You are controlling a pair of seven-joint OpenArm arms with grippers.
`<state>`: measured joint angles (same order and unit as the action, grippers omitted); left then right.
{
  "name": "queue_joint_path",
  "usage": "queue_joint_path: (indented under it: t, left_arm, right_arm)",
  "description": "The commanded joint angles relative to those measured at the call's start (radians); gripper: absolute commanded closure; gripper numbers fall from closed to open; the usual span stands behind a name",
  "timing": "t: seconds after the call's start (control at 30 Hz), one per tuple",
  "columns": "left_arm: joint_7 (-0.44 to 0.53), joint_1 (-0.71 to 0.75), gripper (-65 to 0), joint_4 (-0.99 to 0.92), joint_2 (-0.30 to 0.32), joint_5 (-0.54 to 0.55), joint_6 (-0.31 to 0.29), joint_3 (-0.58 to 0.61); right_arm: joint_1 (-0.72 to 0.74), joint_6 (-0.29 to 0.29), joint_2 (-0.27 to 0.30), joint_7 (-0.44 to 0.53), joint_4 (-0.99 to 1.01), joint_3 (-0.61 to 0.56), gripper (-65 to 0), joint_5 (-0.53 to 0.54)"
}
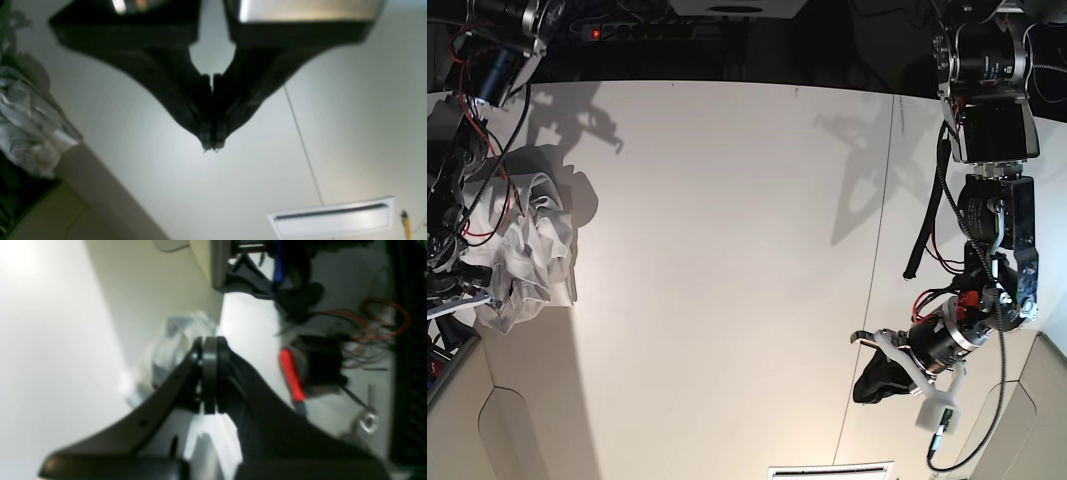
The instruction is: Layout the t-shirt on the table in an organized manner, then fold the t-shirt properly
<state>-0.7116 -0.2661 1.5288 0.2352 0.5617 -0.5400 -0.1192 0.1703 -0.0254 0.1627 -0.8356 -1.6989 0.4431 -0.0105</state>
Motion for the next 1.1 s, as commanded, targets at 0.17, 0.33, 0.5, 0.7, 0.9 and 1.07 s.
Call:
queue_joint_path:
  t: [0.17, 0.33, 0.5, 0.7, 0.9, 1.07]
  left_arm:
    - [-0.06, 0.192, 0.0, 0.175, 0.064, 0.077, -0.05, -0.075]
    - [-0.182, 0.454, 0.0, 0.268, 0.07, 0.226, -0.115, -0.198]
    - [-0.29, 0.719, 0.0, 0.286, 0.07, 0.34, -0.158, -0.345]
    - [-0.291, 0.969, 0.0, 0.276, 0.071, 0.34, -0.158, -0.486]
    - [-0.195, 1.102, 0.0, 0.109, 0.11, 0.315, -0.158, -0.482]
    - [0.127, 1.098, 0.0, -0.174, 0.137, 0.121, -0.158, -0.384]
  right_arm:
    - [-0.236, 0.072, 0.039, -0.012, -0.238, -0.001, 0.0, 0.076]
    - [-0.482, 0.114, 0.042, -0.046, -0.455, 0.0, 0.0, 0.106]
    - [-0.703, 0.12, 0.042, -0.059, -0.55, 0.0, 0.0, 0.13]
    - [-0.869, 0.209, 0.043, -0.059, -0.453, 0.0, 0.0, 0.281]
    - [-0.891, 0.289, 0.11, -0.005, -0.135, -0.007, 0.0, 0.436]
    - [-0.84, 0.351, 0.159, 0.127, 0.238, -0.053, 0.0, 0.488]
